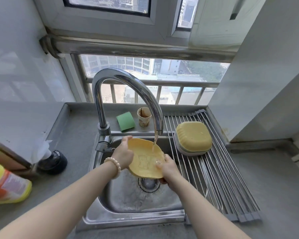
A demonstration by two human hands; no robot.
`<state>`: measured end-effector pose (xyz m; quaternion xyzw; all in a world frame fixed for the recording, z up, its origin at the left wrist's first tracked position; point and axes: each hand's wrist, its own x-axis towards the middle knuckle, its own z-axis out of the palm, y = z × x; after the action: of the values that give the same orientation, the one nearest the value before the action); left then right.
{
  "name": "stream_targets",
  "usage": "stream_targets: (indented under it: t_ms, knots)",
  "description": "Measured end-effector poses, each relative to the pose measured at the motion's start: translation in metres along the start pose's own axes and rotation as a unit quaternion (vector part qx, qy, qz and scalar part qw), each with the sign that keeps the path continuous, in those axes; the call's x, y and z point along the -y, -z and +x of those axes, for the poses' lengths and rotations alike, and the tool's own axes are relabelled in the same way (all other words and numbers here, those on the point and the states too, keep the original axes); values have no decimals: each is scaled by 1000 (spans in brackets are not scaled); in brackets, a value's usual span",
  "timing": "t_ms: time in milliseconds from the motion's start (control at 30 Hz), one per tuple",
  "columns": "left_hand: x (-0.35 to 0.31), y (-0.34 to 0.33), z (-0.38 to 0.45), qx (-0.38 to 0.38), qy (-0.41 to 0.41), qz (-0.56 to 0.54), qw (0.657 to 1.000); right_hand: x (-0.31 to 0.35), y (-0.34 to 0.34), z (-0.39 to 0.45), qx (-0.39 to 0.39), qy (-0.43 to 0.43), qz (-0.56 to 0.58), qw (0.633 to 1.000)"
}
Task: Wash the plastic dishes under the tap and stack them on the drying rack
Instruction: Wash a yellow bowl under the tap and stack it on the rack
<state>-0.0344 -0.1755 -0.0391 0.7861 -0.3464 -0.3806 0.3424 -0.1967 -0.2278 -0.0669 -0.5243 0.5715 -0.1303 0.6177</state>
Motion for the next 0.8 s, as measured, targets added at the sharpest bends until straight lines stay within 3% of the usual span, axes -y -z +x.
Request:
stream_targets:
  t_ms: [167, 300, 433, 500, 600, 733, 800]
  knots:
    - [9, -1, -11, 115, 186, -39, 975, 24, 23, -8, 82, -94, 11, 992]
    - [20, -24, -23, 162, 201, -13, 966, 44, 27, -15, 50, 11, -144, 988]
    - [34, -35, -9, 62, 78, 19, 995, 40, 31, -20, 17, 136, -292, 946]
    - [31, -30, -8, 15, 16, -15, 1000, 32, 38, -20, -14, 171, -299, 939]
    - [22, -16, -8, -12, -87, -27, 996, 17, 42, -13, -41, 157, -195, 967]
    - [5, -3, -11, -21, -208, 118, 971, -1, 29, 1, -88, 109, -86, 986]
    - [-8, 3, -14, -38, -217, 180, 959, -7, 16, 5, -66, 67, -14, 995]
